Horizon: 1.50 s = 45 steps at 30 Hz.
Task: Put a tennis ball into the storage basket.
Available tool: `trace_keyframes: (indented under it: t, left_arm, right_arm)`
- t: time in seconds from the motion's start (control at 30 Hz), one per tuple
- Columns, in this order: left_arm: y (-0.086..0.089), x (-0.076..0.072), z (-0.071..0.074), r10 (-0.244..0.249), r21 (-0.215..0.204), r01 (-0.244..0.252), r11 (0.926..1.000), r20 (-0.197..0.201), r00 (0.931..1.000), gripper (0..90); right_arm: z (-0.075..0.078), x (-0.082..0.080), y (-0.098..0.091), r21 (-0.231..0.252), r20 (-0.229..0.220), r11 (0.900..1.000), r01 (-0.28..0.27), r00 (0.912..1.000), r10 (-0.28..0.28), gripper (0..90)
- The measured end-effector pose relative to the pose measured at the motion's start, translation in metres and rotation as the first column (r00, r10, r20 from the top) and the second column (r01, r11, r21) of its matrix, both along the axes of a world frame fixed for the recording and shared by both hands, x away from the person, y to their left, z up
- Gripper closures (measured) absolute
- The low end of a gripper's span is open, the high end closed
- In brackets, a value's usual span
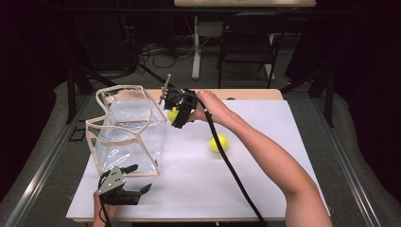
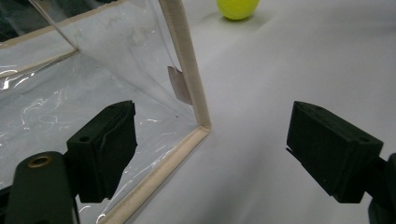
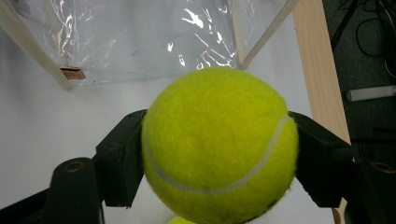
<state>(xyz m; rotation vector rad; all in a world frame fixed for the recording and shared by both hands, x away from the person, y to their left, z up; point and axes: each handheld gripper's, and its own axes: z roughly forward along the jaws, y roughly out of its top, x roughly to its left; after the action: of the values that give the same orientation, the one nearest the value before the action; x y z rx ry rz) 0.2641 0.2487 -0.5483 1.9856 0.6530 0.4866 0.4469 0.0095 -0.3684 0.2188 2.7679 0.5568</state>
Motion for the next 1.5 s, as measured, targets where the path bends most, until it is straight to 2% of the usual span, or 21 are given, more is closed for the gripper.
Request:
trace_keyframes:
  t: [1.5]
  left_arm:
    - [0.0,0.0,0.0,0.001,-0.004,-0.001,1.0,0.002,1.0,15.8]
  right_arm:
    - [0.029,0.006,0.02,0.029,0.035,0.9994,-0.017,0.9993,0.016,26.6]
